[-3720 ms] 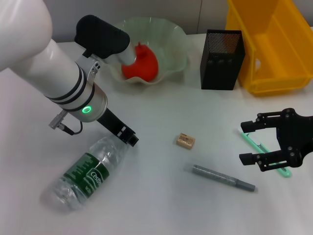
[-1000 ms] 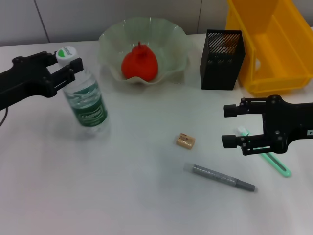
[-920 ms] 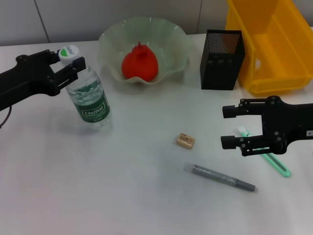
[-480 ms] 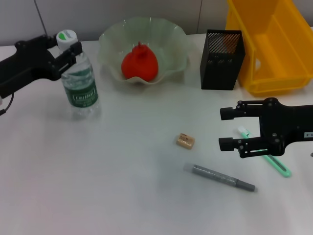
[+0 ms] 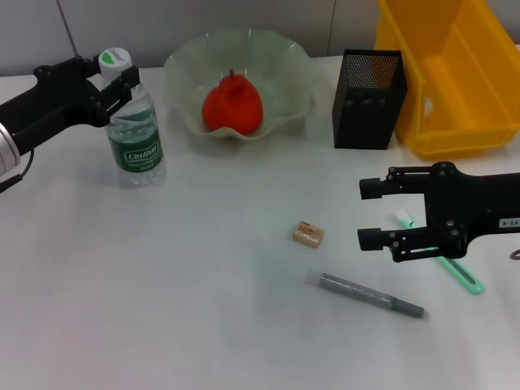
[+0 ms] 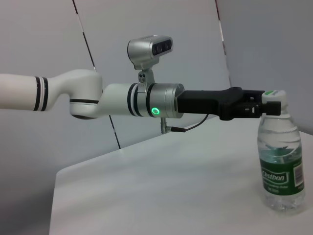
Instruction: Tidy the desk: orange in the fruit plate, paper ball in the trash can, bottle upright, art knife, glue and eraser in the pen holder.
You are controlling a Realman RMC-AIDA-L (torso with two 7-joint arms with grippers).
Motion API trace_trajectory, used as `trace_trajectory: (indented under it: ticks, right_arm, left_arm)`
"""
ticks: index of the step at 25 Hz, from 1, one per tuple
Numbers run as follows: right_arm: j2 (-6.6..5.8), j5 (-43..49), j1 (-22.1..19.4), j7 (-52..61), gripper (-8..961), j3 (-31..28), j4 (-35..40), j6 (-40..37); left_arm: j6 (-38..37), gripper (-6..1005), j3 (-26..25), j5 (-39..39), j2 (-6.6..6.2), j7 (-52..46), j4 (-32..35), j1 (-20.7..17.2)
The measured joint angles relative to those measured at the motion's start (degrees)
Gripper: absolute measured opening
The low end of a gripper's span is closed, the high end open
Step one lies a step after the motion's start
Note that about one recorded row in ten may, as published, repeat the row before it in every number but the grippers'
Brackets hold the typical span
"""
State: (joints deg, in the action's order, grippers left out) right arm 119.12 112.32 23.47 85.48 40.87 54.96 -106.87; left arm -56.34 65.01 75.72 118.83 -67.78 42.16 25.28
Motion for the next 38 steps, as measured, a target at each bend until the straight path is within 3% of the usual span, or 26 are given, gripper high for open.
trace_trajectory:
  ticks: [20,25,31,34,36,38]
  right_arm:
    - [-0.16,0.37,1.14,-0.58,769,-0.22,-1.1,0.51]
    - [-0.2,0.43,1.13,-0.57,769,-0.22,-1.1,0.56]
    - [-0.17,0.44,0.9,-0.22,769,-0.45,-1.05,1.37]
    - [-0.31,0.86,0.66,4.25,769,-0.39,0.55,3.12]
    - [-0.4,1.41,0.8,6.09,769,-0.26,1.29,3.54]
    - [-0.53,2.85,1.21,10.01,769,-0.06,3.57,3.9]
  left_arm:
    - [0.67,552,0.0,-1.29,-0.26,0.44,-2.78,-0.1]
    - [-1.52,760,-1.14,-1.48,-0.31,0.45,-1.83,-0.98]
    - [-5.26,782,-5.35,-1.55,-0.36,0.15,-1.47,-2.24]
    - [-15.25,785,-9.62,-0.82,-1.47,-0.08,-0.84,-4.29]
    - [-17.71,785,-10.0,-0.52,-2.02,-0.24,-0.67,-4.74]
    - [-24.17,784,-10.03,-0.08,-3.77,-0.69,-0.56,-5.98]
